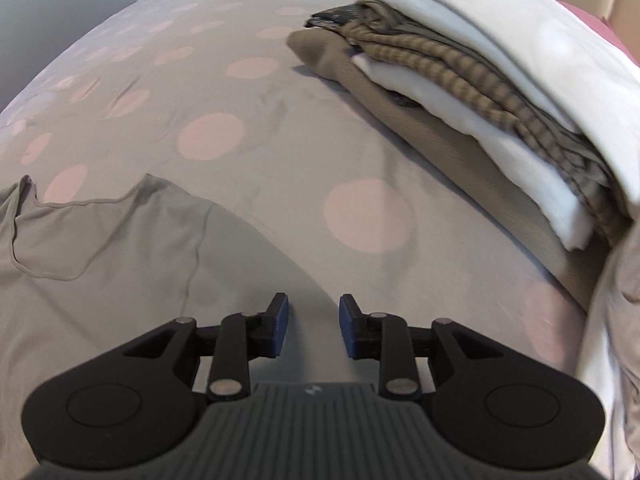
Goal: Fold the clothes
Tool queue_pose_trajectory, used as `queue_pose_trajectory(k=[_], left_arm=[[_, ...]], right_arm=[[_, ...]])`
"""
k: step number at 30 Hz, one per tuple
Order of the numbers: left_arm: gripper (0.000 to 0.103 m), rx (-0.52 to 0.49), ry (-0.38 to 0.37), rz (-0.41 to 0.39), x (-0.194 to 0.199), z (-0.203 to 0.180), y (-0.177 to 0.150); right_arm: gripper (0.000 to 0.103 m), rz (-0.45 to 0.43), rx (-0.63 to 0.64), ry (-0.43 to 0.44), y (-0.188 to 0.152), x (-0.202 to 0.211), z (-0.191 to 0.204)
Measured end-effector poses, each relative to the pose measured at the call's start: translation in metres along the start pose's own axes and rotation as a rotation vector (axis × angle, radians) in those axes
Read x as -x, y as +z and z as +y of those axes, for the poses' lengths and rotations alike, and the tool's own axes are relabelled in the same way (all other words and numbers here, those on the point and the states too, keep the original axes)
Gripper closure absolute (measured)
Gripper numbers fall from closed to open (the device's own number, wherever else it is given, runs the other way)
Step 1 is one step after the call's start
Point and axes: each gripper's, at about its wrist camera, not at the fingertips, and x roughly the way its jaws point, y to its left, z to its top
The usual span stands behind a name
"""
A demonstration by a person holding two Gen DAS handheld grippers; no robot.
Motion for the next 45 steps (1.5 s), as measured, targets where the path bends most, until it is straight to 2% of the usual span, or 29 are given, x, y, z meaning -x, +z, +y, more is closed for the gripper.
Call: queue_pose_trajectory(k=[3,7,13,14,15,16,17,19,21,27,31,34,37,42,45], left_arm=[[0.059,-0.013,-0.036,0.019,-0.021,-0.012,0.002],[0.059,-0.009,-0.058,0.053,-0.043,-0.02,0.002],[0.063,0.063,-0.062,0.055,-0.059,-0.017,-0.001],[0.066,0.071,-0.062,0.05,-0.059,-0.018,-0.002],[0.073,0.073,-0.067,0.046,-0.059,-0.019,-0.002],[0.077,0.073,-0.074,0.043,-0.058,-0.021,-0.002],[0.086,0.072,-0.08,0.04,-0.057,-0.023,-0.001],[0.091,0.06,-0.068,0.034,-0.055,-0.028,-0.002],[0.097,0.05,-0.048,0.023,-0.052,-0.031,-0.001],[0.098,0.086,-0.017,-0.054,-0.028,-0.027,0.011],[0.098,0.095,-0.011,-0.121,-0.01,-0.026,0.033],[0.099,0.106,0.004,-0.18,-0.004,-0.031,0.053],[0.099,0.117,0.0,-0.225,-0.006,-0.038,0.074],[0.099,0.057,0.053,-0.175,-0.041,-0.061,0.092],[0.098,0.05,0.063,-0.13,-0.061,-0.066,0.088]], right_arm=[[0.066,-0.019,0.013,0.034,0.013,-0.012,0.006],[0.065,-0.027,0.034,0.064,0.028,-0.03,0.013],[0.063,-0.017,0.027,0.08,0.038,-0.056,0.017],[0.063,-0.023,0.029,0.086,0.036,-0.056,0.018],[0.067,-0.027,0.032,0.096,0.035,-0.056,0.019],[0.082,-0.026,0.037,0.115,0.033,-0.055,0.019],[0.087,-0.02,0.044,0.138,0.031,-0.054,0.02],[0.1,-0.013,0.07,0.16,0.027,-0.05,0.024],[0.1,-0.035,0.102,0.126,0.024,-0.043,0.03],[0.101,-0.146,0.099,0.03,0.035,-0.009,0.031],[0.102,-0.224,0.104,-0.036,0.051,0.016,0.031],[0.102,-0.272,0.079,-0.119,0.066,0.025,0.028],[0.102,-0.274,0.048,-0.169,0.079,0.017,0.022],[0.102,-0.242,0.014,-0.218,0.092,-0.007,0.015],[0.102,-0.199,0.016,-0.221,0.088,-0.025,0.016]])
